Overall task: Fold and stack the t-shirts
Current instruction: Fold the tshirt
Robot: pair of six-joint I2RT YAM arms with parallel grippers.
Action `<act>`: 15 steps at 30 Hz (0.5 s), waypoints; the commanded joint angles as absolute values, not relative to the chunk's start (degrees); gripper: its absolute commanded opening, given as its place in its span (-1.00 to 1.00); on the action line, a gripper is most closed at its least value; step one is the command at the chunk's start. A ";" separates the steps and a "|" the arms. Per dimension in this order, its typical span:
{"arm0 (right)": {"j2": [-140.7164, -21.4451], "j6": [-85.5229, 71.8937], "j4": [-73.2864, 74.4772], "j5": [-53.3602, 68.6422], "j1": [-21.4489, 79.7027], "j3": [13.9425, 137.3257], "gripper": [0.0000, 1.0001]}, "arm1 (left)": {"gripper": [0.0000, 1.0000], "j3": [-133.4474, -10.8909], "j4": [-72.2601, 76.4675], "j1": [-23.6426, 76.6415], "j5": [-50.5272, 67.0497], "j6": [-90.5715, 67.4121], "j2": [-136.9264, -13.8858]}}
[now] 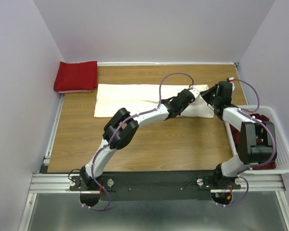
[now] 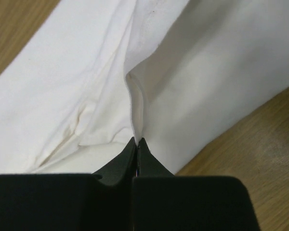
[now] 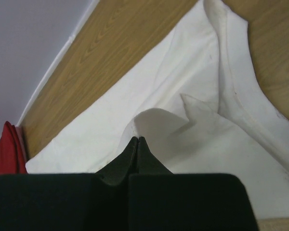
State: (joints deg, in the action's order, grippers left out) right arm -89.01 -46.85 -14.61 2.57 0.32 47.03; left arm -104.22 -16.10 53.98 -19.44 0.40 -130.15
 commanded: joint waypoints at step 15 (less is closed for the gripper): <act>-99.76 -40.87 -13.54 7.73 0.26 58.98 -0.99 | -0.93 -112.25 -10.64 46.58 -24.79 8.00 -134.48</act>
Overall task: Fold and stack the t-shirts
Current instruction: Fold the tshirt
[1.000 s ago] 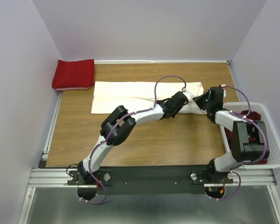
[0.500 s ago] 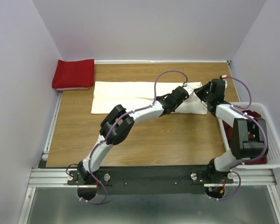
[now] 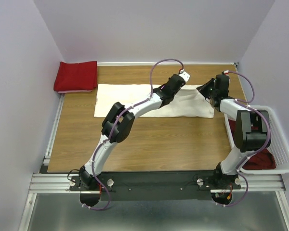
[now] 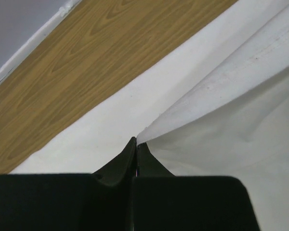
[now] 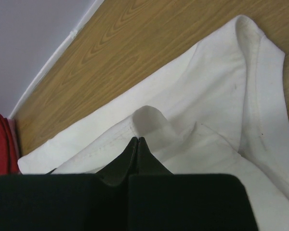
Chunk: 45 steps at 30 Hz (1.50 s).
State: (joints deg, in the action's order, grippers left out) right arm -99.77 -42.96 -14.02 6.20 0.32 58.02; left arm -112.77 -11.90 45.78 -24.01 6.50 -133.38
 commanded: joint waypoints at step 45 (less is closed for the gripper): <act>-91.23 -38.67 2.02 -5.19 0.26 46.23 -0.65 | -0.47 -94.84 -12.74 51.42 -16.79 1.41 -127.18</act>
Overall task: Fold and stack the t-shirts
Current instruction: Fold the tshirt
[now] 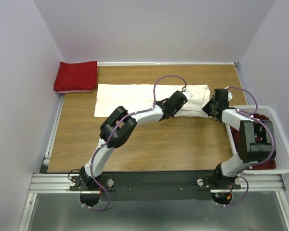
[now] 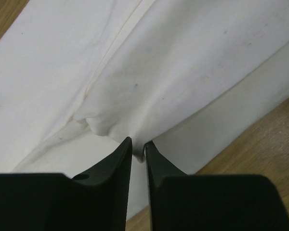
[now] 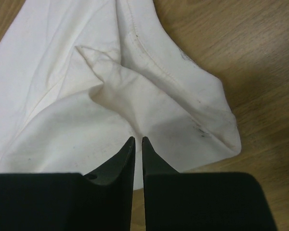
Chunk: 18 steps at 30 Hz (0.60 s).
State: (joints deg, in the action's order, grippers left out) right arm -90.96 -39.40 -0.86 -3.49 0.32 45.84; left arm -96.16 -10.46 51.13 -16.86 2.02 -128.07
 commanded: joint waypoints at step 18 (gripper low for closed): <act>-88.85 -40.69 2.99 8.35 0.18 50.63 -0.20 | 0.01 -86.48 -10.10 41.06 -14.41 -0.62 -110.30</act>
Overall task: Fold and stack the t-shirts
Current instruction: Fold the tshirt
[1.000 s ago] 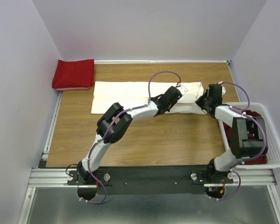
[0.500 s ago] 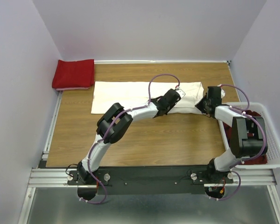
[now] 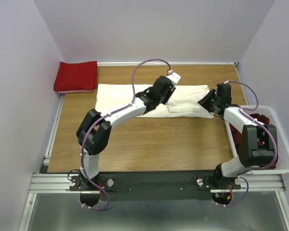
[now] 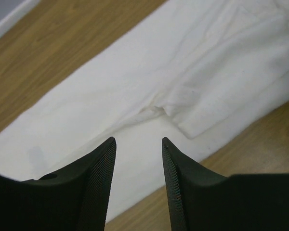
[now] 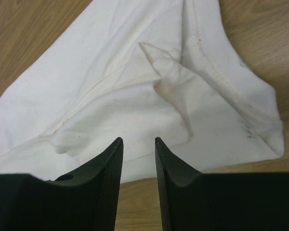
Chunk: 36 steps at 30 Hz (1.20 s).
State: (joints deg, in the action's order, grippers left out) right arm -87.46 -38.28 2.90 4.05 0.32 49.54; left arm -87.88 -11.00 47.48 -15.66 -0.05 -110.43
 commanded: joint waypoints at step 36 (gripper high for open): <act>-133.92 -30.94 7.38 22.65 1.32 93.48 -0.20 | -0.16 -60.05 -22.76 31.10 12.64 -17.75 -104.34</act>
